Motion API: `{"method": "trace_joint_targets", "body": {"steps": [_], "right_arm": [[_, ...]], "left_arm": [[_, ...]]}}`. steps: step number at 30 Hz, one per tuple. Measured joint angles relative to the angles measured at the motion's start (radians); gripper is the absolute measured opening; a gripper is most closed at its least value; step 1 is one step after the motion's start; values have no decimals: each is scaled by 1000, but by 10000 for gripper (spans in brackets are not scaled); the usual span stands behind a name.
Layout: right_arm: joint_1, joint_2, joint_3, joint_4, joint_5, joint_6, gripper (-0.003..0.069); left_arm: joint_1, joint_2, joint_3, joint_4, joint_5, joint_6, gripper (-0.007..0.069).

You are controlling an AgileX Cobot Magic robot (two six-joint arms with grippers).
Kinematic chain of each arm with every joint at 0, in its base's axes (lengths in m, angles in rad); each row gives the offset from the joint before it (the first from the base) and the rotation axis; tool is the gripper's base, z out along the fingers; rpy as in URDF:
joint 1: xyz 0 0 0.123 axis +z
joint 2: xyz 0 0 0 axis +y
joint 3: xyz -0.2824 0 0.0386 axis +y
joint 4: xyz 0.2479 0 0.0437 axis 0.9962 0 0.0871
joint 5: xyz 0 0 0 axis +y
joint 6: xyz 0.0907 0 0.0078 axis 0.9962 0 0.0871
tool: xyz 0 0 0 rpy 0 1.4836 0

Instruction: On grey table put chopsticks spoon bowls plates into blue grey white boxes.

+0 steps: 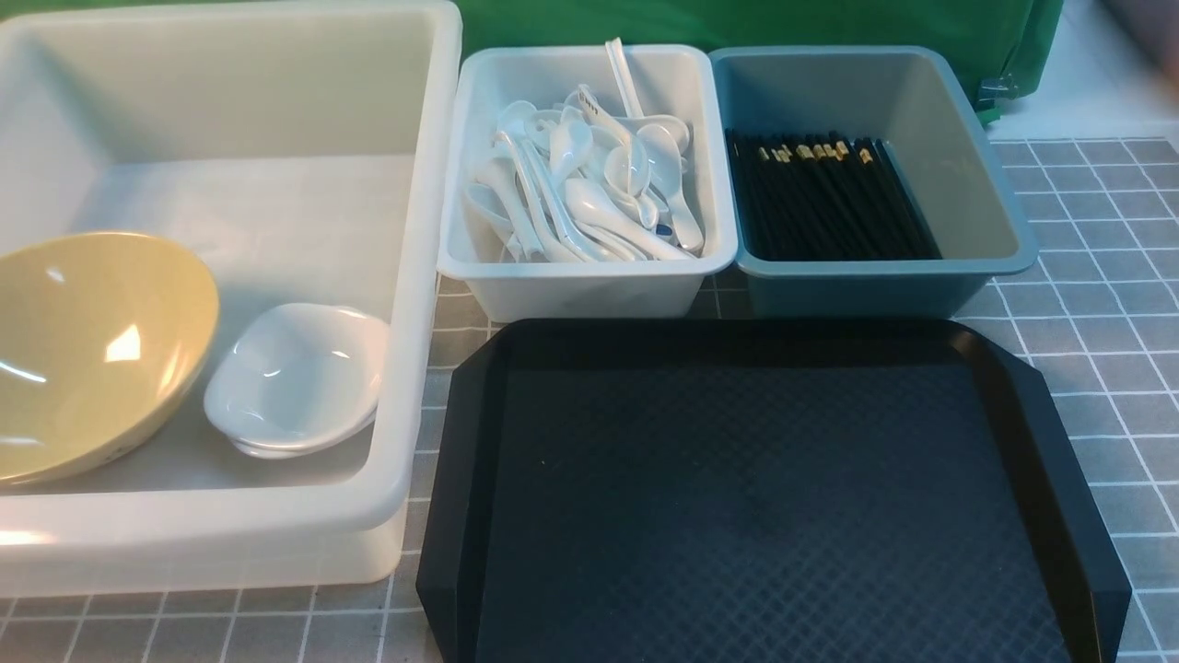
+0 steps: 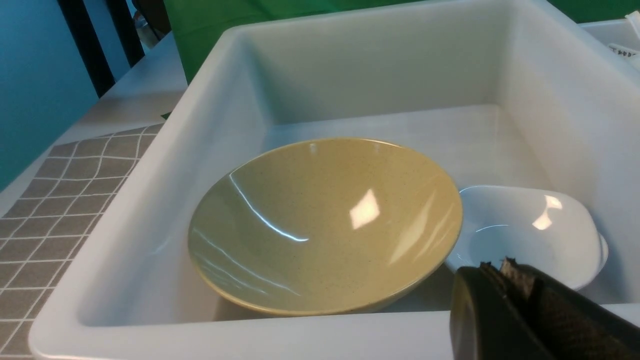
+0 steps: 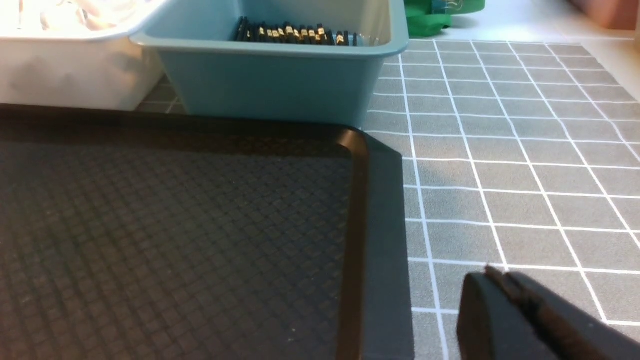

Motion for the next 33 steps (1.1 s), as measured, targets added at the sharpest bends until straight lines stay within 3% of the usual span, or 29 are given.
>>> {"method": "trace_joint_targets", "body": {"steps": [9, 15, 20, 22, 28, 33], "right_arm": [[0, 0, 0, 0, 0, 0, 41], [0, 0, 0, 0, 0, 0, 43], [0, 0, 0, 0, 0, 0, 45], [0, 0, 0, 0, 0, 0, 48], [0, 0, 0, 0, 1, 0, 55], [0, 0, 0, 0, 1, 0, 59]], "left_arm": [[0, -3, 1, 0, -2, 0, -8], [20, -65, 139, -22, -76, -2, -8], [64, -67, 288, -215, -150, 15, -8], [105, -67, 336, -338, -225, 87, -8], [129, -67, 343, -448, -268, 278, -8], [129, -67, 344, -459, -274, 314, -8]]}}
